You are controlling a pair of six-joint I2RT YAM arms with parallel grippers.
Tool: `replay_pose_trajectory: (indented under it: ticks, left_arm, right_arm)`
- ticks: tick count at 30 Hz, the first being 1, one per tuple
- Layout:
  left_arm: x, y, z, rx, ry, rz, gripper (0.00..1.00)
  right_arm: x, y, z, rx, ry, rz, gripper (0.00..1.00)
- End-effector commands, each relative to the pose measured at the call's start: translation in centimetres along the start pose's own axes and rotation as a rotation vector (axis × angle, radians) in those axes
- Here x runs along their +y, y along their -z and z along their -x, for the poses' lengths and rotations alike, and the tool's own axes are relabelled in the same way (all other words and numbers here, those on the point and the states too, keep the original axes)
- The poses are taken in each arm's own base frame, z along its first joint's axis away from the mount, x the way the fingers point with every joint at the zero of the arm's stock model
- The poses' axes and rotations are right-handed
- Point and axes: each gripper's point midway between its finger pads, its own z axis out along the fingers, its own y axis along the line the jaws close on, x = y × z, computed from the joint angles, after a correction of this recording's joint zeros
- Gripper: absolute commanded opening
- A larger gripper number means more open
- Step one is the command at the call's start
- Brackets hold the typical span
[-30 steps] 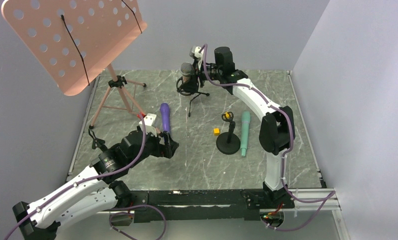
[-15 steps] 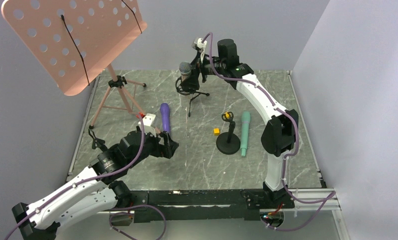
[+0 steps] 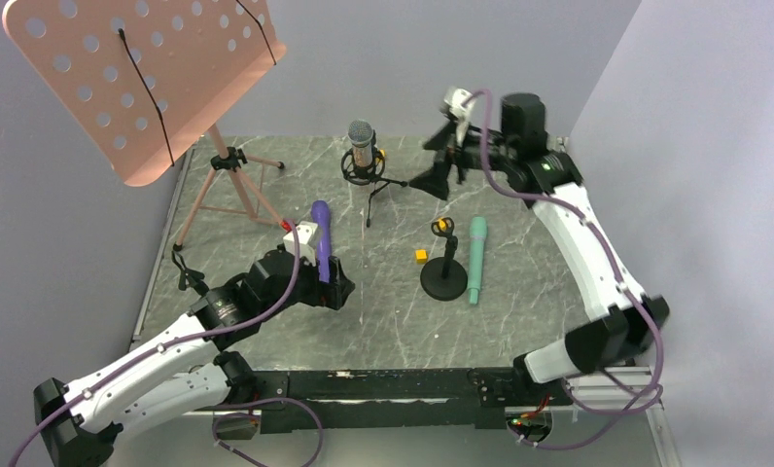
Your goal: Attach the microphones to the stand
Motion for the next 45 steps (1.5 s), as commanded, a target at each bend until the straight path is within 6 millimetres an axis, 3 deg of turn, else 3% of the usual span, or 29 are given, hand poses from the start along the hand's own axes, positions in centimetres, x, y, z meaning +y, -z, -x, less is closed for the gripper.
replay_pose_trajectory:
  ticks: [1, 3, 6, 8, 11, 12, 18, 21, 34, 41, 45]
  left_arm:
    - [-1.9, -0.9, 2.2, -0.05, 0.007, -0.069, 0.99]
    - [-2.3, -1.8, 2.4, -0.042, 0.015, -0.095, 0.99]
    - [-2.9, -3.3, 2.2, -0.008, 0.02, -0.123, 0.99]
    - [-3.3, -4.0, 2.3, 0.002, 0.017, -0.133, 0.98]
    - [-3.7, -4.6, 2.3, 0.013, 0.013, -0.147, 0.98]
    - [-3.7, -4.7, 2.2, 0.013, 0.012, -0.15, 0.98]
    - [-3.4, -5.1, 1.7, 0.017, 0.034, -0.141, 0.99]
    - [-3.2, -4.9, 1.4, 0.014, 0.045, -0.138, 0.99]
    - [-2.1, -3.5, 1.8, -0.02, 0.028, -0.099, 0.99]
    - [-1.9, -2.9, 1.9, -0.038, 0.03, -0.101, 0.99]
    - [-2.3, -2.8, 1.8, -0.041, 0.019, -0.131, 0.99]
  right_arm:
    - [-0.8, 6.1, -2.8, -0.028, -0.114, -0.147, 1.0]
    - [-1.9, 8.6, -5.2, -0.045, -0.258, -0.238, 1.0]
    - [-4.0, 11.3, -11.0, -0.03, -0.475, -0.452, 1.0]
    - [-4.8, 12.4, -15.1, -0.008, -0.625, -0.606, 1.0]
    - [-5.3, 13.9, -19.4, -0.004, -0.721, -0.788, 0.99]
    - [-5.0, 14.0, -20.9, 0.006, -0.751, -0.818, 0.99]
    - [-5.8, 13.9, -25.7, 0.077, -0.849, -0.9, 0.88]
    - [-5.7, 12.7, -28.7, 0.161, -0.923, -0.872, 0.8]
    - [-5.1, 8.9, -33.5, 0.381, -0.904, -0.884, 0.69]
    - [-5.3, 9.1, -35.0, 0.428, -0.905, -0.927, 0.67]
    - [-5.3, 9.0, -34.9, 0.432, -0.901, -0.918, 0.69]
